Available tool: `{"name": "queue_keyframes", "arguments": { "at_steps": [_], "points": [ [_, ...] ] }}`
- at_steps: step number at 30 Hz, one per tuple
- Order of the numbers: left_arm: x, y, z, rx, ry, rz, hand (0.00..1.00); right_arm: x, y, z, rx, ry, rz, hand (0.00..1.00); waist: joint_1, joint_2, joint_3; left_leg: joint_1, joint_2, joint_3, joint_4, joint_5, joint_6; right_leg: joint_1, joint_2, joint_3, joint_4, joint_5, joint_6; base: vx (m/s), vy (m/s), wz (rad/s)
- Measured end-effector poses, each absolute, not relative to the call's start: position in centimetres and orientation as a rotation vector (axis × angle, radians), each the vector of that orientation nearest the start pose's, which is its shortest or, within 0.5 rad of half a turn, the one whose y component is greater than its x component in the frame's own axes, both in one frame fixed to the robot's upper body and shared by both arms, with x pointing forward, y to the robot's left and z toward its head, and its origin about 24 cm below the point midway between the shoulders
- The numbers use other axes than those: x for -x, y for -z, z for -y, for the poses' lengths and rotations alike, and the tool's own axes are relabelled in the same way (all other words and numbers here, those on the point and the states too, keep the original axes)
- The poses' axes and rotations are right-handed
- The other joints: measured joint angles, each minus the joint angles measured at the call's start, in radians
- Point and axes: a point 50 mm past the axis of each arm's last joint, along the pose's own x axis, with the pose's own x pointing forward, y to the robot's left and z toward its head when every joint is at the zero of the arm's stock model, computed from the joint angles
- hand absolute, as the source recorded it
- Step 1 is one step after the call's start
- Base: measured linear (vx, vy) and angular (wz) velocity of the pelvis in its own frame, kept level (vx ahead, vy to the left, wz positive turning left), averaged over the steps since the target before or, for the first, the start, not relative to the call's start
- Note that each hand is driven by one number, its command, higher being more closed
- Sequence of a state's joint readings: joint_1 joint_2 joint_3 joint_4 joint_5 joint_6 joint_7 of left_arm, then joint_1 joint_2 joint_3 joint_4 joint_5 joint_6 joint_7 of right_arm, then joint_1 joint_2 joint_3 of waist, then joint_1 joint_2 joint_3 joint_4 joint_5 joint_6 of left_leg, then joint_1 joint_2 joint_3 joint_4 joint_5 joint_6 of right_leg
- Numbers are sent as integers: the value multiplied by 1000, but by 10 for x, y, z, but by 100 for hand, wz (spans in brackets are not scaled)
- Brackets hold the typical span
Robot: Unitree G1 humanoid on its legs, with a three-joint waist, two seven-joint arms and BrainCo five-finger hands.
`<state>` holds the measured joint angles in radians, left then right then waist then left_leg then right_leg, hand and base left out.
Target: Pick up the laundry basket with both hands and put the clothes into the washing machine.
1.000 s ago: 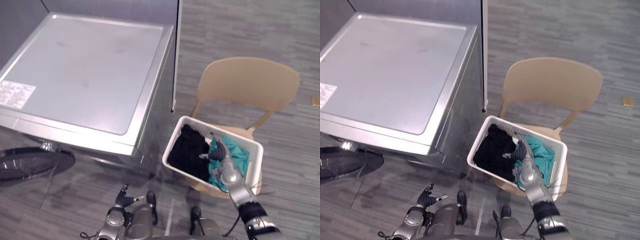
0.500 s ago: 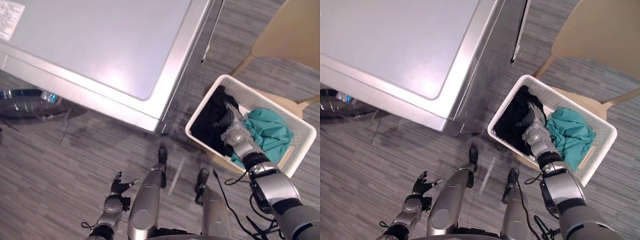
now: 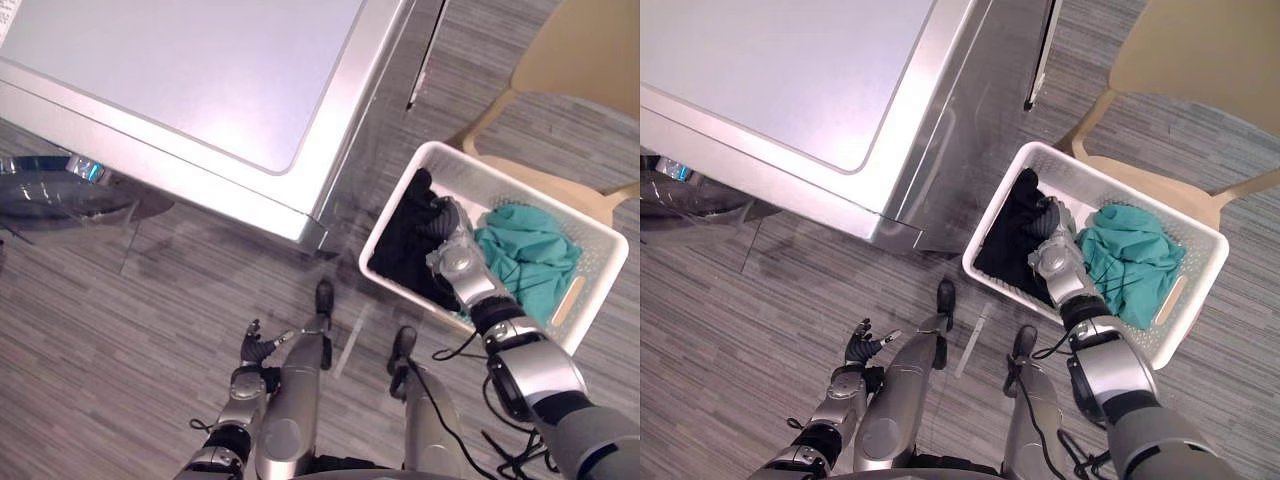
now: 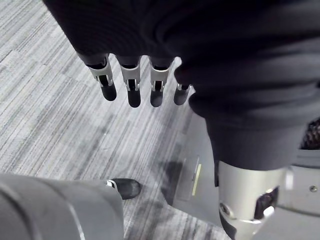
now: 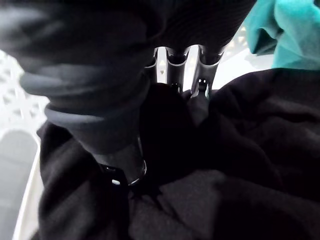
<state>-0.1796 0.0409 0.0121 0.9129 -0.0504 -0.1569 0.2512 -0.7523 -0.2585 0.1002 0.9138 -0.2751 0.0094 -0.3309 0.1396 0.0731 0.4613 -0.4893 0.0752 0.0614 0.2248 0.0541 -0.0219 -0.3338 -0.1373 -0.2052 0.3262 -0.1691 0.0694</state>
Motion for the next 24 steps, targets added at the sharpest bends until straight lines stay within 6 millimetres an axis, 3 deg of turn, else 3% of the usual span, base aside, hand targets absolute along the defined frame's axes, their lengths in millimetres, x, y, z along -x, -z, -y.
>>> {"name": "queue_keyframes", "arguments": {
  "at_steps": [6,10,14,17,21,24],
  "points": [
    [-227,94,-173,-87,-266,-581,0,-354,-93,176,352,349,94,100,-20,-22,13,97,2,23,-25,-4,-2,95,6,22,-50,0,0,23,9,-8],
    [-215,101,-178,-96,-275,-620,0,-328,-84,170,217,364,129,100,-37,-43,11,176,2,28,-53,-13,-7,174,10,23,-81,0,0,-1,3,-2],
    [-189,115,-194,-117,-297,-704,0,-302,-78,155,-7,301,166,100,-71,-90,-45,235,-5,34,-103,-14,-10,229,10,23,-126,0,4,37,-5,-1],
    [-173,122,-201,-122,-317,-747,0,-288,-76,147,-168,225,184,100,-71,-116,-99,287,-9,56,-128,-15,-10,285,9,35,-180,23,11,101,-4,-14],
    [-150,132,-204,-115,-323,-812,0,-279,-95,119,-343,48,264,100,-70,-116,-178,361,-8,106,-192,-14,-9,317,12,79,-227,67,24,108,15,-38],
    [-148,133,-203,-113,-319,-823,0,-274,-109,107,-454,-43,329,100,-75,-109,-192,380,-7,77,-165,-15,-9,325,7,67,-152,68,25,68,11,9]
  ]
}}
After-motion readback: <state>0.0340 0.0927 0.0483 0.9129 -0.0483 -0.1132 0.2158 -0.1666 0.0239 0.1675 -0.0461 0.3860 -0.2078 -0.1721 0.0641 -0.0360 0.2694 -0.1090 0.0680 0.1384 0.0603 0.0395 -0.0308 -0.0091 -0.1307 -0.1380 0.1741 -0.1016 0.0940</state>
